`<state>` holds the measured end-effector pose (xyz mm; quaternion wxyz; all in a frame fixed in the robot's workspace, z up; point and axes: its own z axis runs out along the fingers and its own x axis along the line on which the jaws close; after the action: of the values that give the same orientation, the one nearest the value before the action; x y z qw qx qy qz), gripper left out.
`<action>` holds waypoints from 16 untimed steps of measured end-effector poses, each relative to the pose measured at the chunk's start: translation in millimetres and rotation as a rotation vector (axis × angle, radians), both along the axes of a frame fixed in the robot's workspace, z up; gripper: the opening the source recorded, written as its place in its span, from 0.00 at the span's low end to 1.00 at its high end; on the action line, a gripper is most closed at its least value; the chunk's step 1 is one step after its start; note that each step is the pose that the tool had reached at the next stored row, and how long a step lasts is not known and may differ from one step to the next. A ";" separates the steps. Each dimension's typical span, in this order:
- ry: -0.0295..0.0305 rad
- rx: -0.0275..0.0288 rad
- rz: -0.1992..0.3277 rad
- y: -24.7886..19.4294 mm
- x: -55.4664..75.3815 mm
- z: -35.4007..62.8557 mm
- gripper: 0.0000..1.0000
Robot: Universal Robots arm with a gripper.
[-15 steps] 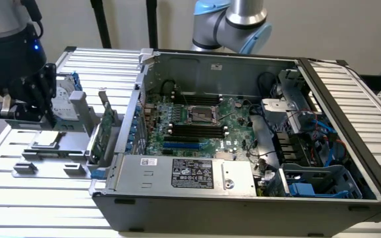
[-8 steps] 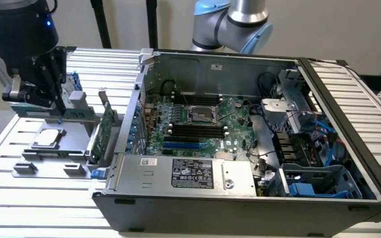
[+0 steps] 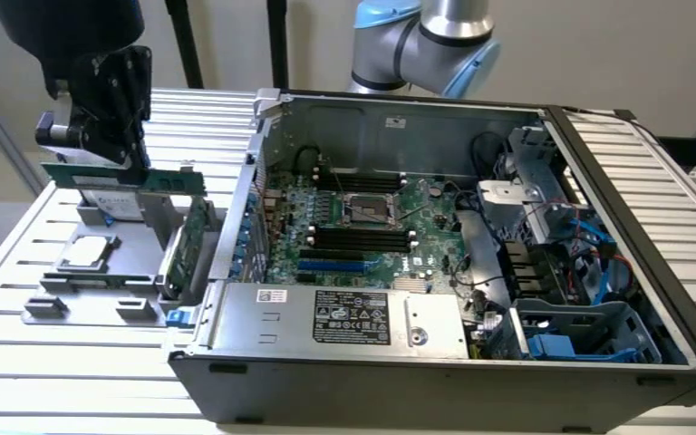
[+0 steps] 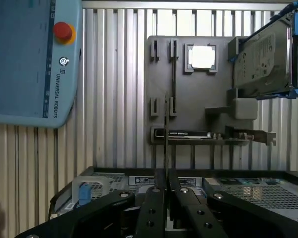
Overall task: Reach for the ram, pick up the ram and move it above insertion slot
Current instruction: 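Pick up the ram and move it above insertion slot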
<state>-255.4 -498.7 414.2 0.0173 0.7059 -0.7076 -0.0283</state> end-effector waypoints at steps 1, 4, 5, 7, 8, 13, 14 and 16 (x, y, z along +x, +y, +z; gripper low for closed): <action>0.0004 0.0023 0.000 0.0 4.5 3.1 0.13; 0.0008 0.0134 0.000 0.0 18.2 9.4 0.13; 0.0008 0.0181 0.000 0.0 22.9 10.3 0.13; 0.0008 0.0283 0.000 0.0 31.9 10.8 0.13; 0.0008 0.0322 0.000 0.0 36.5 10.8 0.13; 0.0009 0.0349 0.000 0.1 58.8 10.5 0.13; 0.0008 0.0350 0.000 0.3 63.0 10.3 0.13; 0.0008 0.0349 0.000 0.6 71.1 9.8 0.13</action>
<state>-184.3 -498.1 424.0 0.0052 0.7062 -0.7069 -0.0409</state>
